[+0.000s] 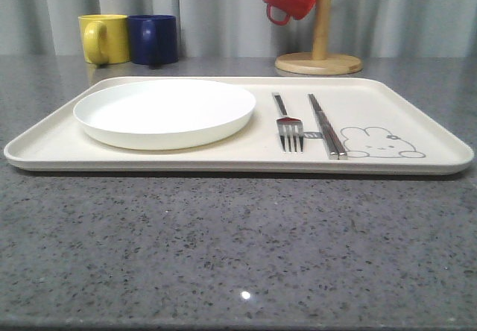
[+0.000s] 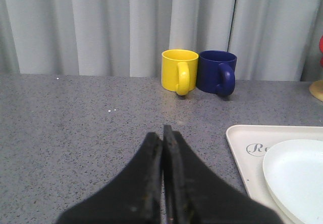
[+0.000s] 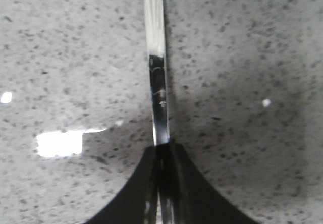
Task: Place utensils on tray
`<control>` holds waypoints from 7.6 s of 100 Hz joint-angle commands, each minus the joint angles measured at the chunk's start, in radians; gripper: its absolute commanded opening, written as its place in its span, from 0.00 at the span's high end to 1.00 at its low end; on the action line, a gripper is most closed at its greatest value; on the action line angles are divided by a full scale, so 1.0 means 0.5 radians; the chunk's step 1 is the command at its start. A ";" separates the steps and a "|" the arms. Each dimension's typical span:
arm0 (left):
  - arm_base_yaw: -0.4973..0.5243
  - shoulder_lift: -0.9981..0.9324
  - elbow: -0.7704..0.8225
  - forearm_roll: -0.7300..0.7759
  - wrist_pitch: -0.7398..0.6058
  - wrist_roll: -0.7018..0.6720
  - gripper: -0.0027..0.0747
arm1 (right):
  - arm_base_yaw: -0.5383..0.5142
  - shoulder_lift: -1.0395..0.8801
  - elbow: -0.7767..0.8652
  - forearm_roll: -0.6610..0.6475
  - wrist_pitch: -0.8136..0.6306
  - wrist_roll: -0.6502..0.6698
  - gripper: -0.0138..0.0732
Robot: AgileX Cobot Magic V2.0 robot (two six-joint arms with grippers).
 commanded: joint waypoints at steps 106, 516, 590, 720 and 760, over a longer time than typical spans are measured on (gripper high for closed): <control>0.002 0.007 -0.052 -0.014 -0.151 0.000 0.99 | 1.066 -0.233 -0.122 -0.253 -0.109 1.053 0.88; 0.002 0.007 -0.052 -0.014 -0.151 0.000 0.99 | 0.624 -2.318 1.583 -0.586 -1.594 0.598 0.92; 0.002 0.007 -0.052 -0.014 -0.151 0.000 0.99 | 0.402 -3.392 2.392 -0.280 -1.844 0.208 0.92; 0.002 0.007 -0.052 -0.014 -0.151 0.000 0.99 | 0.402 -3.598 2.758 -0.268 -2.048 0.209 0.92; 0.002 0.007 -0.052 -0.014 -0.151 0.000 0.99 | 0.402 -3.598 2.758 -0.268 -2.048 0.209 0.92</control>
